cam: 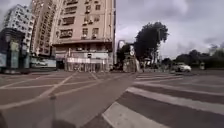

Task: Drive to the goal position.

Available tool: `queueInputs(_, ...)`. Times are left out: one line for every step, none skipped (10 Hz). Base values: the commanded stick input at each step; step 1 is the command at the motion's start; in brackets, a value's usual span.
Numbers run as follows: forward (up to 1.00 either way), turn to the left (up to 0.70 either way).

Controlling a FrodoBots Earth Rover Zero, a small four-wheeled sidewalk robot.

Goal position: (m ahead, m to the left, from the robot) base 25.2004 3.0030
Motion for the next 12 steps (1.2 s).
queueInputs(0.7,0.0)
queueInputs(0.7,0.0)
queueInputs(0.7,0.0)
queueInputs(0.7,0.0)
queueInputs(0.7,0.0)
queueInputs(0.7,0.0)
queueInputs(0.7,0.0)
queueInputs(0.7,0.0)
queueInputs(0.7,0.0)
queueInputs(0.7,0.0)
queueInputs(0.7,0.0)
queueInputs(0.7,0.0)
